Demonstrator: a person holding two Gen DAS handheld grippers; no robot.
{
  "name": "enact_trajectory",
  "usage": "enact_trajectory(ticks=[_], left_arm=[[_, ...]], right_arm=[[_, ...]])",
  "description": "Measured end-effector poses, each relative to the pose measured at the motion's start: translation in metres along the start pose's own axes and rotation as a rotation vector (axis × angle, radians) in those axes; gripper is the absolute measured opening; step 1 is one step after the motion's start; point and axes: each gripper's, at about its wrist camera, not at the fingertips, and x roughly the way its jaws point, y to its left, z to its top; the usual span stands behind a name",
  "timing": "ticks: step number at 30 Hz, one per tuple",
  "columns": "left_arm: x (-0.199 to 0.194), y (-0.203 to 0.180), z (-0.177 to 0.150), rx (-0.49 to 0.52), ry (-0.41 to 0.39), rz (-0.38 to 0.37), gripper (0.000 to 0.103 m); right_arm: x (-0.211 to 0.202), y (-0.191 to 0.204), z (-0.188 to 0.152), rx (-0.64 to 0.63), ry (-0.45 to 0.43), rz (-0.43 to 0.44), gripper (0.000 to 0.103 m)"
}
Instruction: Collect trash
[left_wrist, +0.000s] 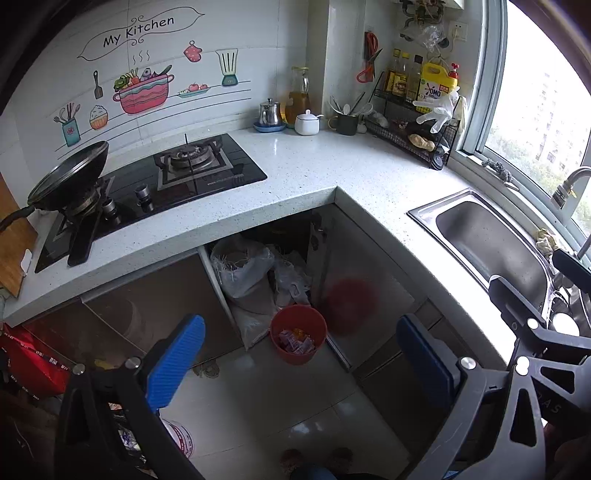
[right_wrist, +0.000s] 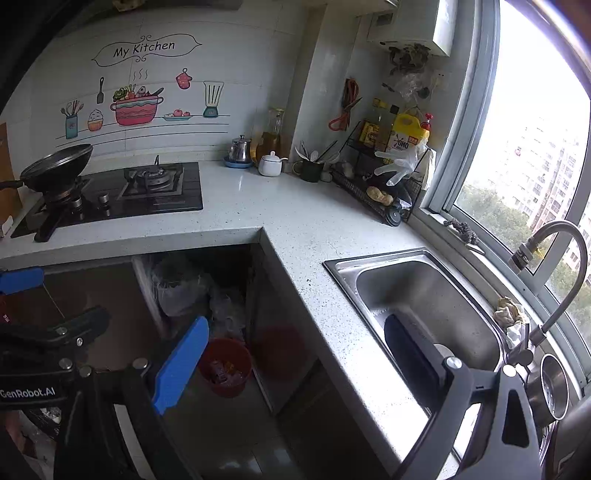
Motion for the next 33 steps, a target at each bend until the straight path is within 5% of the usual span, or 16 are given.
enact_trajectory(ticks=[33], left_arm=[[-0.009, -0.001, -0.010, -0.018, 0.003, -0.006, 0.103]], right_arm=[[-0.009, -0.019, -0.009, -0.006, -0.013, 0.060, 0.096]])
